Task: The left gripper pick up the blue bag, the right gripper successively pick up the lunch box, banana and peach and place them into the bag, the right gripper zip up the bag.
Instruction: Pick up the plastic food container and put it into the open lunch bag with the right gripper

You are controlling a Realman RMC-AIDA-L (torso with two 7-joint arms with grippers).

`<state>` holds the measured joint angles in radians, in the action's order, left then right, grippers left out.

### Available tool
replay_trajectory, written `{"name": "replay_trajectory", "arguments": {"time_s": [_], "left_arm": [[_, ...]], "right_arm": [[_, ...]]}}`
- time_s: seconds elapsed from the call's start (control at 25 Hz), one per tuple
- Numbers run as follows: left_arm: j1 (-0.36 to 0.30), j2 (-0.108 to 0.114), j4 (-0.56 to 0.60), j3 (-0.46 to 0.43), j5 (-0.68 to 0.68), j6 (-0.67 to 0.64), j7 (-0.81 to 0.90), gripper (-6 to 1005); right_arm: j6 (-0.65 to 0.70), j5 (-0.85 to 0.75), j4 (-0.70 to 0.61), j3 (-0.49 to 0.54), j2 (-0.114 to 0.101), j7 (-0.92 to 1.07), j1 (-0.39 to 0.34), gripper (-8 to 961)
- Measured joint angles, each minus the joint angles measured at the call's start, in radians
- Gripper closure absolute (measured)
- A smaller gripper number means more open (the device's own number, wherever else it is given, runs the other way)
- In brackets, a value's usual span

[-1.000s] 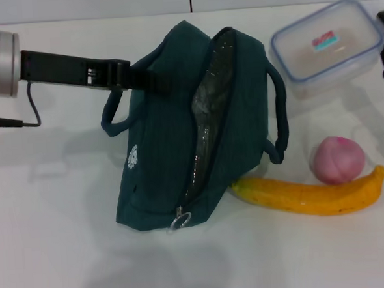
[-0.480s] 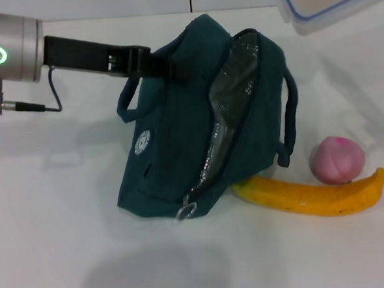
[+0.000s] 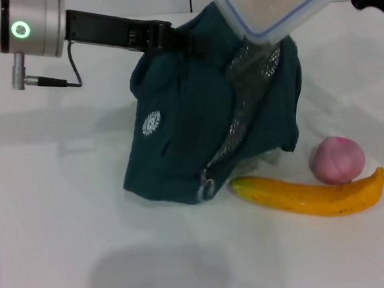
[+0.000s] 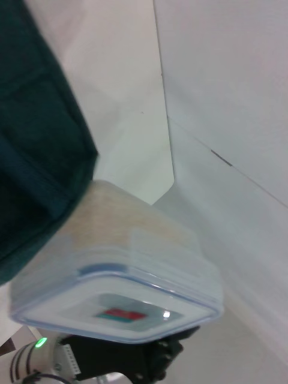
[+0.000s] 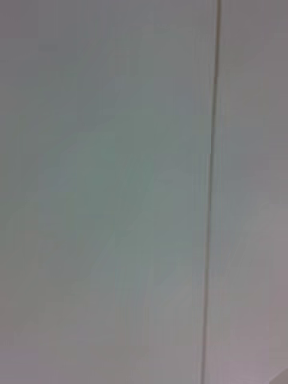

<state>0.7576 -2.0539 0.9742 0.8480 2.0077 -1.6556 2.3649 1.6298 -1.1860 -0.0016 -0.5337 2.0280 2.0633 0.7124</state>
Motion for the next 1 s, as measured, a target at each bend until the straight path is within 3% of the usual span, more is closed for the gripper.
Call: {"name": "replay_trajectory", "arguments": {"time_s": [0.56, 0.76, 1.0], "left_arm": [[0.003, 0.005, -0.008, -0.006, -0.034, 0.041, 0.005, 934], [0.006, 0.003, -0.008, -0.006, -0.067, 0.060, 0.006, 934], [0.042, -0.005, -0.053, 0.000, -0.083, 0.065, 0.011, 934]], "right_arm": [[-0.040, 0.000, -0.013, -0.103, -0.001, -0.064, -0.094, 843], [-0.068, -0.001, -0.013, -0.128, -0.001, -0.064, -0.096, 842], [-0.093, -0.001, -0.004, -0.141, 0.000, -0.075, -0.045, 840]]}}
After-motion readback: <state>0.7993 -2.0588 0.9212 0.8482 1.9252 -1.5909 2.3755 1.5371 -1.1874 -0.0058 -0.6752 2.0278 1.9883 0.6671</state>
